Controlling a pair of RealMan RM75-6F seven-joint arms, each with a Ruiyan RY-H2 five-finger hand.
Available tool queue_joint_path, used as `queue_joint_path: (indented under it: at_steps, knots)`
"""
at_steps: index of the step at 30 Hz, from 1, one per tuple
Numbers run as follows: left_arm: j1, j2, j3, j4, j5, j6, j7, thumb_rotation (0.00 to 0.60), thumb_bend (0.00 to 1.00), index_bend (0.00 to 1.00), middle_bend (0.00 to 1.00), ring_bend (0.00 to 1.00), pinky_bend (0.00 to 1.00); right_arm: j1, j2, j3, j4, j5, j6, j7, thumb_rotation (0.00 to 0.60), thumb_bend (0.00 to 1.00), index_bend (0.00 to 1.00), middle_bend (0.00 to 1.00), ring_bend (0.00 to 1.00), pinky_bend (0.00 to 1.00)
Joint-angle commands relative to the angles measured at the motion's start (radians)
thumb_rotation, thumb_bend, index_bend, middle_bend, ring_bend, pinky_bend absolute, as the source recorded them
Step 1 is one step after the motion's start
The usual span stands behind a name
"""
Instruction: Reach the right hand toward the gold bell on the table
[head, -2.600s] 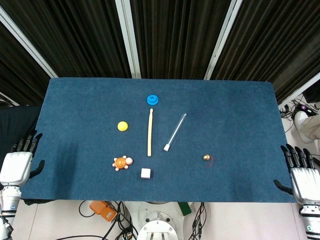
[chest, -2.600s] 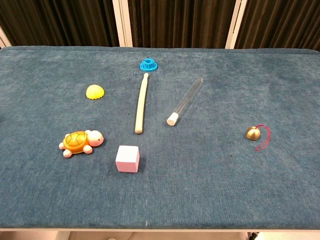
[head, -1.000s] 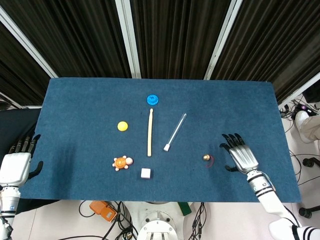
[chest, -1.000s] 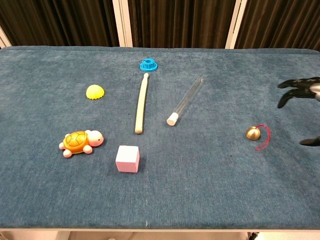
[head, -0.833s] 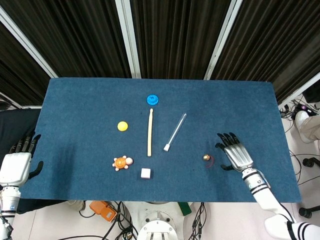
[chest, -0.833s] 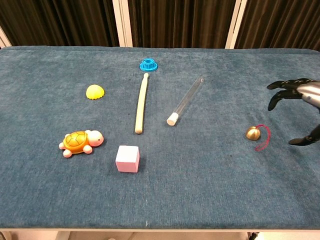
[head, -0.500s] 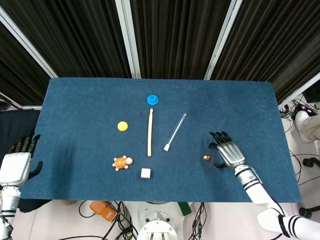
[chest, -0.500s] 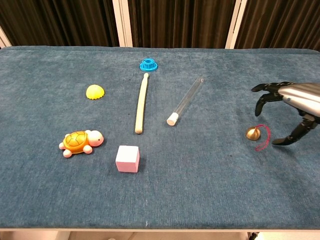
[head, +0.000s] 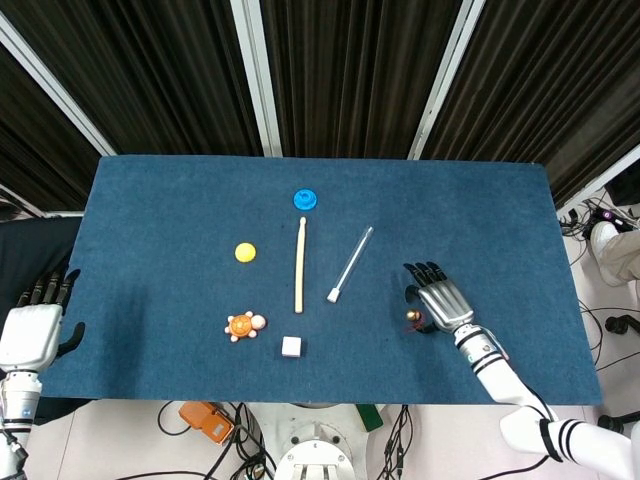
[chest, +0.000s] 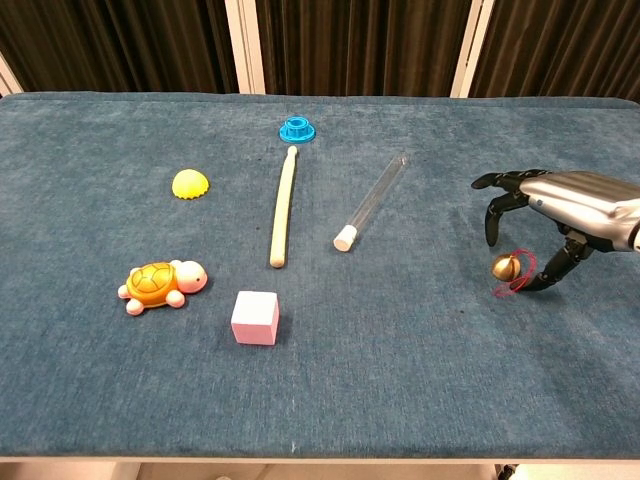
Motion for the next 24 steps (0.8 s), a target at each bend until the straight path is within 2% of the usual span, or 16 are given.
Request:
queue_joint_path:
  at_steps: [1,15,20,24]
  knots:
    - [0.0,0.0,0.0,0.0,-0.001,0.001,0.0,0.6,0.35,0.0,0.0,0.03,0.17,0.004,-0.003,-0.004,0.004,0.0,-0.005,0.002,0.6,0.29,0.53,0.1,0.1,0.11]
    - [0.001,0.003,-0.004,-0.01,-0.018,-0.006,-0.012,0.6,0.35,0.0,0.0,0.03,0.17,0.013,0.019,-0.007,-0.012,-0.005,0.024,0.054,0.6,0.51,0.64,0.1,0.12,0.12]
    - [0.001,0.004,-0.003,-0.011,-0.018,-0.006,-0.011,0.6,0.35,0.0,0.0,0.03,0.17,0.029,0.065,0.029,-0.063,-0.005,0.053,0.066,0.6,0.53,0.65,0.1,0.12,0.12]
    - [0.002,0.005,-0.002,-0.014,-0.019,-0.004,-0.007,0.6,0.35,0.0,0.0,0.03,0.17,0.056,0.108,0.082,-0.119,0.003,0.076,0.034,0.6,0.53,0.65,0.1,0.12,0.12]
